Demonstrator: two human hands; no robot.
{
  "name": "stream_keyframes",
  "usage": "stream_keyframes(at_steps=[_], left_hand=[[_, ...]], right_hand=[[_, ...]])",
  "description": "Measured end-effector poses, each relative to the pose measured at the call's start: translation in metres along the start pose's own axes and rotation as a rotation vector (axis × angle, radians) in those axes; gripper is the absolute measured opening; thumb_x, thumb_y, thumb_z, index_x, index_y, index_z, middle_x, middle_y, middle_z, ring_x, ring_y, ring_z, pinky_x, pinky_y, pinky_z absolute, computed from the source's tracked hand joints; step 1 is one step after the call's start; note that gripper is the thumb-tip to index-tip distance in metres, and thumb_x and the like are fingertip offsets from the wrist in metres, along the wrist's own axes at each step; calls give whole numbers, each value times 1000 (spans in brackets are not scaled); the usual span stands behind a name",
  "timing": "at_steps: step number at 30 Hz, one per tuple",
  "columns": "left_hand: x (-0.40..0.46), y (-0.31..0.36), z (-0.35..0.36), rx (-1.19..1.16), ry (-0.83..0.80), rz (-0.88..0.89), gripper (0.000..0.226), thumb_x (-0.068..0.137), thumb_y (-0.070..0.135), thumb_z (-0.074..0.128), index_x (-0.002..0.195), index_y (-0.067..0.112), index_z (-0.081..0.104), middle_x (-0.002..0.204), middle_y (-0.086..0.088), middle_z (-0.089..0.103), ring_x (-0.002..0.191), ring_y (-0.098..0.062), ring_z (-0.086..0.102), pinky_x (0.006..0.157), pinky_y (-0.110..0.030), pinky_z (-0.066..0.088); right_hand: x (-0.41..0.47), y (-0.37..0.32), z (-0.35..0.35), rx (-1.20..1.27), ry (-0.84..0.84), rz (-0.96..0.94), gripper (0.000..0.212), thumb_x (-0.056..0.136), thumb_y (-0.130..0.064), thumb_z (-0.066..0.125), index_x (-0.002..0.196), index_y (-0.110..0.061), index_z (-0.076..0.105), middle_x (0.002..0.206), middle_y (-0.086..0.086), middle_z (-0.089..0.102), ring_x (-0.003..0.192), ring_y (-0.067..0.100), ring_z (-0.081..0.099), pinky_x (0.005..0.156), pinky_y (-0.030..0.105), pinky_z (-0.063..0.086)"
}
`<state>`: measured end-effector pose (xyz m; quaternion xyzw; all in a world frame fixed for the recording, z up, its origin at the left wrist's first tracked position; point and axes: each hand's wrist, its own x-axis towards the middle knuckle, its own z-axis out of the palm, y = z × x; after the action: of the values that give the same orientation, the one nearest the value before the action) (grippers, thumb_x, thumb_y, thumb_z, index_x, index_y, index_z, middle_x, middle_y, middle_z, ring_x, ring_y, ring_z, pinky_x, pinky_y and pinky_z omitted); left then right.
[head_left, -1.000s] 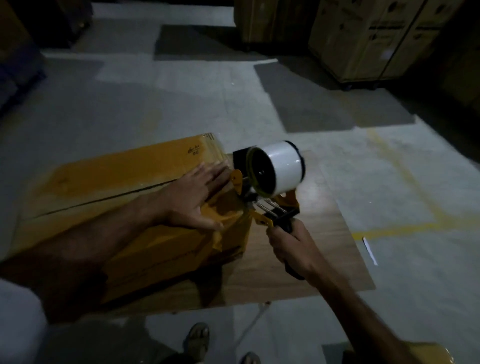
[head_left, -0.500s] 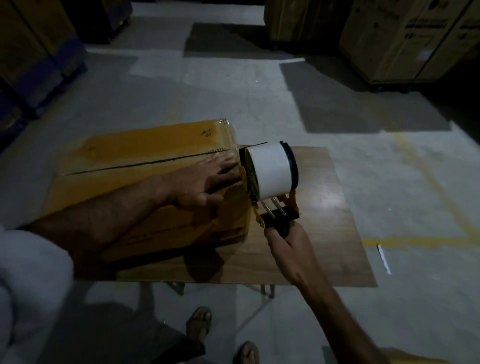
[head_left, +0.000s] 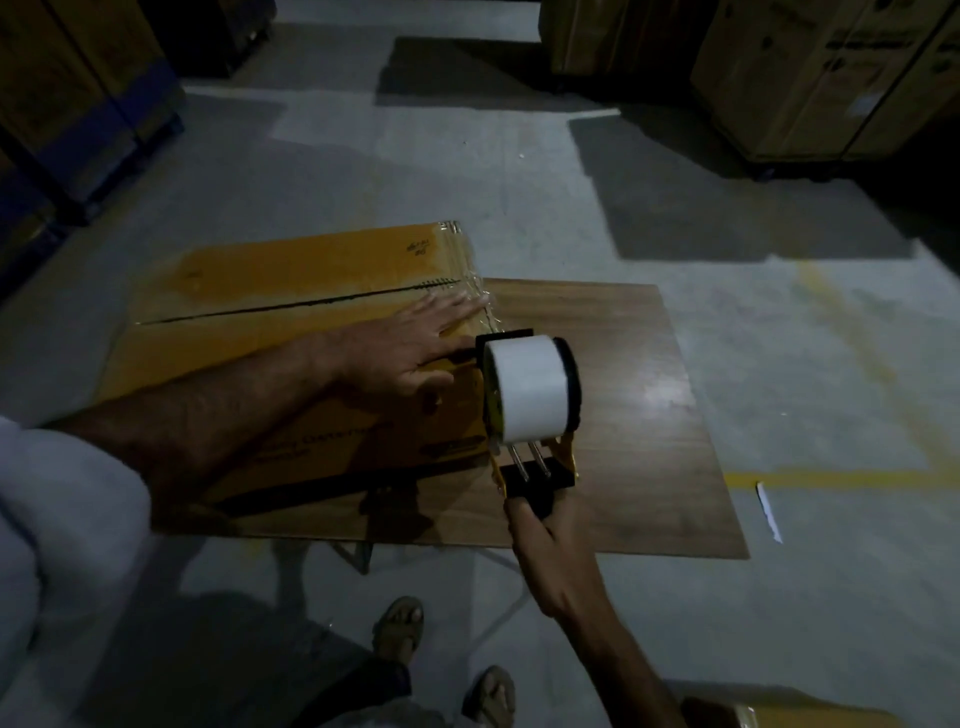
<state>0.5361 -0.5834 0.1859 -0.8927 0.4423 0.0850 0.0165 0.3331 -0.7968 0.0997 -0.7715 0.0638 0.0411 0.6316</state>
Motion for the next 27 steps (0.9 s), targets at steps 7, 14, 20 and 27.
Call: stream_keyframes(at_steps=[7,14,20,27], left_hand=[[3,-5,18,-85,119,33,63,106,52,33,162,34,10,174,5,-9,160,-14,-9,129,-45,-3],[4,-7,20,-135,113,28,68,104,54,34,165,38,6,173,8,-12,158,-10,-12,128,-42,-4],[5,-7,20,-168,92,-19,82,100,58,39,166,28,2,173,6,-11,159,-11,-8,130,-44,1],[8,-13,21,-200,72,-96,95,88,67,58,162,50,0,171,4,-21,159,-21,-12,124,-53,9]], right_hand=[[9,12,3,63,-26,174,23,83,-47,56,64,-35,49,58,-10,42,50,8,37,57,30,29],[14,9,11,361,-39,334,25,99,0,50,82,-15,41,58,-2,31,44,7,27,42,22,26],[9,-8,4,431,-80,374,35,101,0,47,74,-20,36,59,-3,27,46,10,21,45,24,21],[-24,37,10,266,-38,603,13,105,-13,51,93,-12,50,58,-3,39,43,10,33,45,27,27]])
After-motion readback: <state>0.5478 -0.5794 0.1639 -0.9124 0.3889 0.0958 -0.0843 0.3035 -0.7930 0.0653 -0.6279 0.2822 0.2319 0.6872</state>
